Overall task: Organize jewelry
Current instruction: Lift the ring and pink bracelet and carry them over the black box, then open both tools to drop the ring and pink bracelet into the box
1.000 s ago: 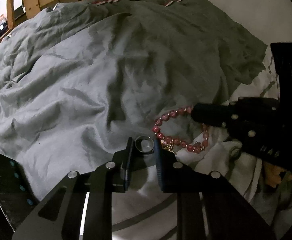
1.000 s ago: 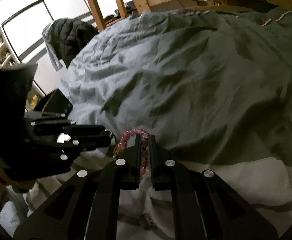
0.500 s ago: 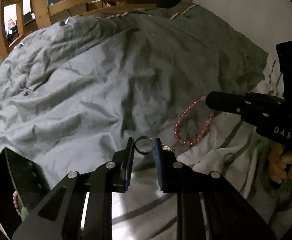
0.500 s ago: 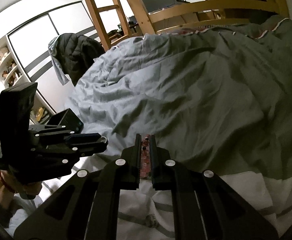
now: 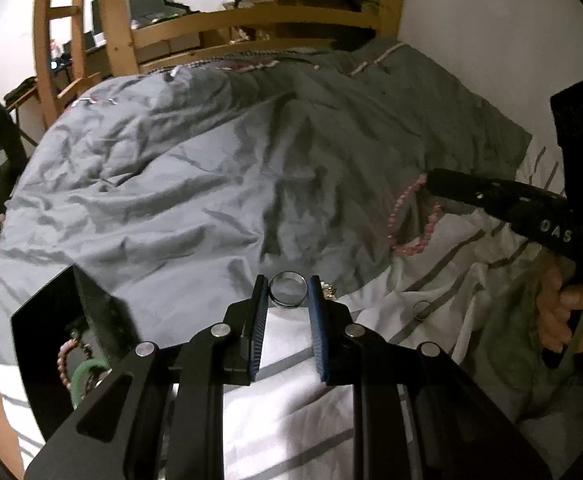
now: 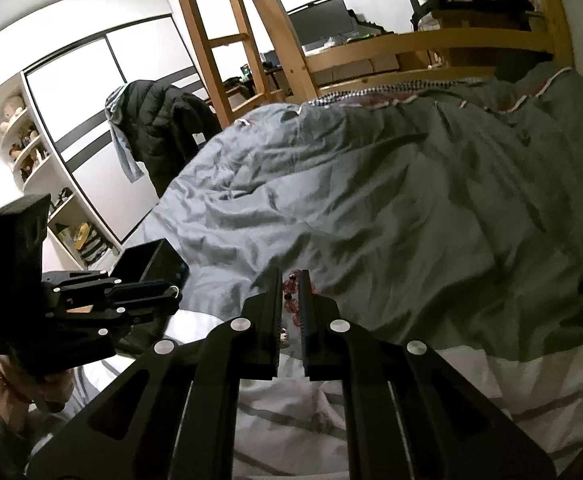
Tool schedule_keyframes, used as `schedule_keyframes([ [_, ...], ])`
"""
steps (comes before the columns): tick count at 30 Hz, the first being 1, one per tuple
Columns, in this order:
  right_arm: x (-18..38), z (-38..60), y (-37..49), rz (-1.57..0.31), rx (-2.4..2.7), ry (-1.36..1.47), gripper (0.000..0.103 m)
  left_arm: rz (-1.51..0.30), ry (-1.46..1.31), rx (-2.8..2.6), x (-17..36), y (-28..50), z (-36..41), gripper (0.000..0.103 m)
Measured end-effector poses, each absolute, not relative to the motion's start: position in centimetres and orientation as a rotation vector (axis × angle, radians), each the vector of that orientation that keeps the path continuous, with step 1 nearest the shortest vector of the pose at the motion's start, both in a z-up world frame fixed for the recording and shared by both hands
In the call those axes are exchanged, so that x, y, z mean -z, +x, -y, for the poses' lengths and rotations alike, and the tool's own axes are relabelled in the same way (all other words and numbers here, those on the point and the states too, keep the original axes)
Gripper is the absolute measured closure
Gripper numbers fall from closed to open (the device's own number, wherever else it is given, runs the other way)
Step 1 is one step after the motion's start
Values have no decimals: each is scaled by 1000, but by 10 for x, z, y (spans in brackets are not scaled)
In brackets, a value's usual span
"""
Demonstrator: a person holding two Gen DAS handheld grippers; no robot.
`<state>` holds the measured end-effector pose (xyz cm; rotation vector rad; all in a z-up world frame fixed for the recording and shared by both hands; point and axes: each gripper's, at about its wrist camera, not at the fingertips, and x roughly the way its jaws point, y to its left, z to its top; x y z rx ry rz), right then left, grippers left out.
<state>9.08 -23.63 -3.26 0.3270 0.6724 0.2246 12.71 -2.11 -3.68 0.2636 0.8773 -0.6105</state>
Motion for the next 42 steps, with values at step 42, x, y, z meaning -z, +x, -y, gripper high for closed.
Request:
schedule_keyframes([
  [42,-51,49,127,-656,-471,161,94,-870,-83,372,9,164,-155,83],
])
